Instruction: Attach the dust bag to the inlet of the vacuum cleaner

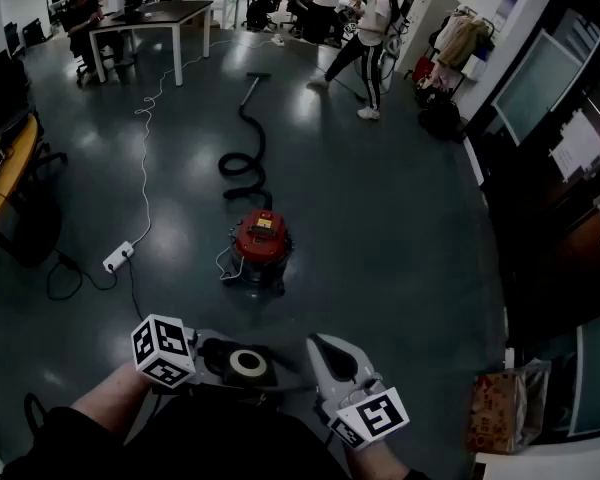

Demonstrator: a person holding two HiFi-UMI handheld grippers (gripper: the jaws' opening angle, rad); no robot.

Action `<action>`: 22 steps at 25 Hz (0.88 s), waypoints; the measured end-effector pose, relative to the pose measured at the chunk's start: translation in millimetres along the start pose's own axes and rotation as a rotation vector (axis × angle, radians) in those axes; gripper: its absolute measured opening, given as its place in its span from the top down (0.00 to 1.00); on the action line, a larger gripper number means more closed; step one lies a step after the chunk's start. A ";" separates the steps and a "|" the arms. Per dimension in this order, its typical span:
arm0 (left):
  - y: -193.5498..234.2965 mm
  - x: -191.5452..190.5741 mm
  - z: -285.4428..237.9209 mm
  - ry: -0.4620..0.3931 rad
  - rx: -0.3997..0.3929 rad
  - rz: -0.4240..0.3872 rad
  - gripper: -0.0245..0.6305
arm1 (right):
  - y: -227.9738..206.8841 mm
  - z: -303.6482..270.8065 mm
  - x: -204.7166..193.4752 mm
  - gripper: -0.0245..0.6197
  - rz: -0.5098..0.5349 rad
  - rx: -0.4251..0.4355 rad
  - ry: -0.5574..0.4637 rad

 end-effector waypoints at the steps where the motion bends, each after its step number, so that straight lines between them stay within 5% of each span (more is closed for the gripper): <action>1: -0.4 -0.4 -0.5 0.000 0.000 0.001 0.51 | 0.3 0.6 -0.2 0.96 0.001 0.001 0.001; 22: 9.3 -3.3 -33.9 0.017 0.059 0.038 0.51 | -37.5 14.8 -2.8 0.96 -0.016 0.047 -0.064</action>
Point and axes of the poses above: the fingertips, and each gripper's own axes: z backward along the fingers, y to its left, x out of its top, the point moved 6 cm from there along z, backward along the fingers, and after that the axes turned 5 degrees about -z, right-handed, at the moved point
